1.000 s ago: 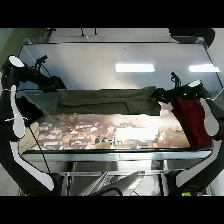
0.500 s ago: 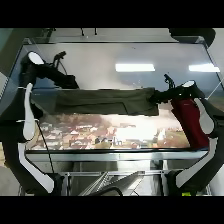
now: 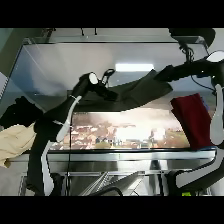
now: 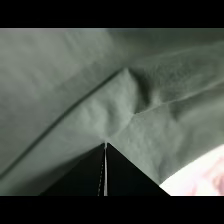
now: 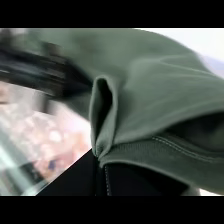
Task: Fold the shirts.
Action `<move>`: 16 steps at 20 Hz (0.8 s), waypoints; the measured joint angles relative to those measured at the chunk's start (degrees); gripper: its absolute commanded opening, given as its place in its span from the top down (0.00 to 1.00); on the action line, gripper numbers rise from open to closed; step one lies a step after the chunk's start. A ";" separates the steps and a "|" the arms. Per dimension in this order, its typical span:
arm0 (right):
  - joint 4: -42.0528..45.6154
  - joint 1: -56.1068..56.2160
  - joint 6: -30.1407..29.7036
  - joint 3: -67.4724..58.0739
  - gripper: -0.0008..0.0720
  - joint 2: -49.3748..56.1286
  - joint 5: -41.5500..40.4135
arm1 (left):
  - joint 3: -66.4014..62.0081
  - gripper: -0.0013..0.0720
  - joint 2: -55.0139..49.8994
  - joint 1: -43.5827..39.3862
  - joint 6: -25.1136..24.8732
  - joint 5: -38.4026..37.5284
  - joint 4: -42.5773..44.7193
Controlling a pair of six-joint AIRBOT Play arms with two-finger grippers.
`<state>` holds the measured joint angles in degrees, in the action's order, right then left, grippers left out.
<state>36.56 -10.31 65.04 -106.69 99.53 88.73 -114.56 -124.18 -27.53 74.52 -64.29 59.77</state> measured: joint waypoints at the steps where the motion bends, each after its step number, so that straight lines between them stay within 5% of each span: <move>1: -0.44 0.33 0.66 -1.46 0.96 -0.46 1.05 | -0.98 0.95 -1.07 -1.29 0.11 1.07 0.04; 8: -2.62 3.56 3.23 -4.81 0.96 -1.77 3.93 | -5.42 0.95 4.87 -0.66 0.28 -2.40 0.37; 12: -4.74 8.87 4.26 -5.09 0.96 -1.84 -0.24 | -4.50 0.95 19.34 10.47 -0.39 -12.63 0.44; 16: -6.10 19.85 4.44 -5.11 0.96 1.01 -13.11 | 2.25 0.95 35.91 24.72 0.15 -14.88 0.31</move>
<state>30.46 9.54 69.47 -111.81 100.53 75.61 -112.31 -88.27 -2.81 74.67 -79.18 60.07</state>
